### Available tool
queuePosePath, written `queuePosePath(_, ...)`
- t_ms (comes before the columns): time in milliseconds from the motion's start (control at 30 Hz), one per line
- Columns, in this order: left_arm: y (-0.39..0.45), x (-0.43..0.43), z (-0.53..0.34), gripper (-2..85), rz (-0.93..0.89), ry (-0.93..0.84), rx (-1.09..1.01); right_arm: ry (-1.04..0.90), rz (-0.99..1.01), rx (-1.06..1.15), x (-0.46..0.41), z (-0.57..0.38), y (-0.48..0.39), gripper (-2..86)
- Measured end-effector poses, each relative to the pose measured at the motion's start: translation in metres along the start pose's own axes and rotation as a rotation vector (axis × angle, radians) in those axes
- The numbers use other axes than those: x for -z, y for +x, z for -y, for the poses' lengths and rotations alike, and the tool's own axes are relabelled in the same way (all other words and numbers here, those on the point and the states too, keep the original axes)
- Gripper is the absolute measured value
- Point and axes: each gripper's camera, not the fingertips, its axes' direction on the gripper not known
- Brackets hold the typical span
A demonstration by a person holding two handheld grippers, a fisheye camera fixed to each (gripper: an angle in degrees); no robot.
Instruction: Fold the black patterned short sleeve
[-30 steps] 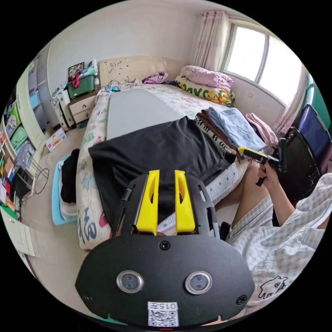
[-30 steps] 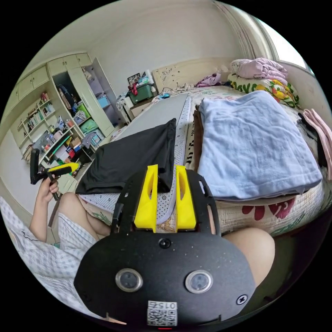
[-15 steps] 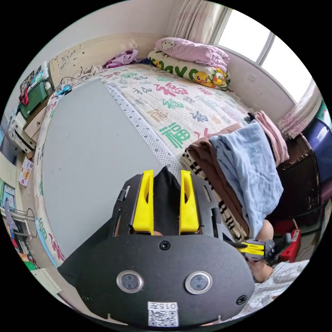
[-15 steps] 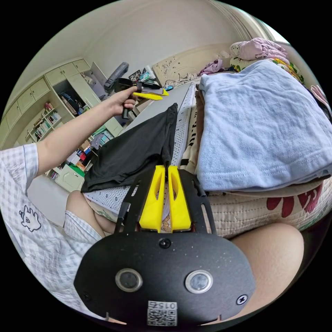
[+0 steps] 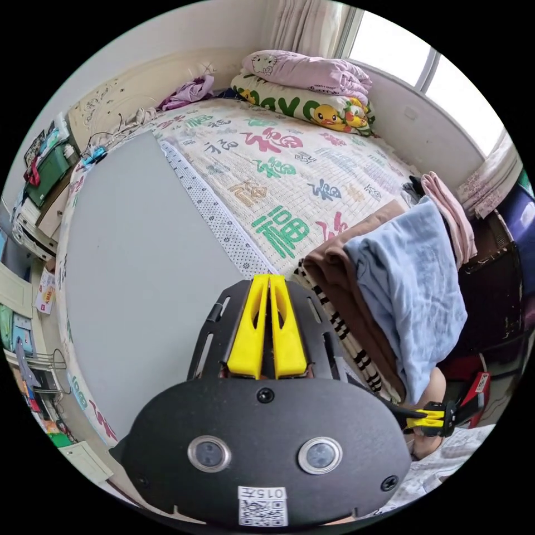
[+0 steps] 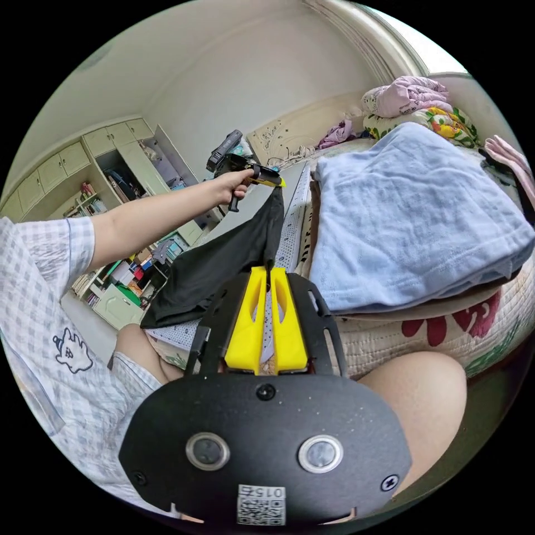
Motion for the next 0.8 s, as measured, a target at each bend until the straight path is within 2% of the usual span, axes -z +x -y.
queuePosePath(67,-0.004,0.031,0.006,-0.8,-0.107,0.119,0.018,0.026,-0.051,0.034,0.023,0.006,-0.008,0.0)
queuePosePath(200,-0.016,0.069,0.005,-0.6,-0.242,0.233,0.019,0.07,-0.138,0.085,0.061,0.017,-0.027,0.0)
queuePosePath(300,-0.015,0.067,0.0,0.0,-0.228,0.154,-0.032,0.029,-0.152,0.064,0.053,0.011,-0.026,0.0)
queuePosePath(500,0.002,-0.002,-0.008,6.7,-0.212,-0.036,-0.062,0.001,-0.127,0.05,0.046,-0.003,-0.023,-0.1)
queuePosePath(567,-0.001,-0.031,-0.001,7.5,-0.195,-0.088,0.003,-0.013,-0.115,0.059,0.045,-0.002,-0.019,-0.1)
queuePosePath(667,-0.012,-0.057,0.007,8.0,-0.282,-0.117,0.098,-0.023,-0.087,0.061,0.045,-0.006,-0.008,-0.1)
queuePosePath(800,-0.017,-0.064,0.013,7.0,-0.268,-0.137,0.085,-0.005,-0.034,0.028,0.051,-0.011,0.019,-0.1)
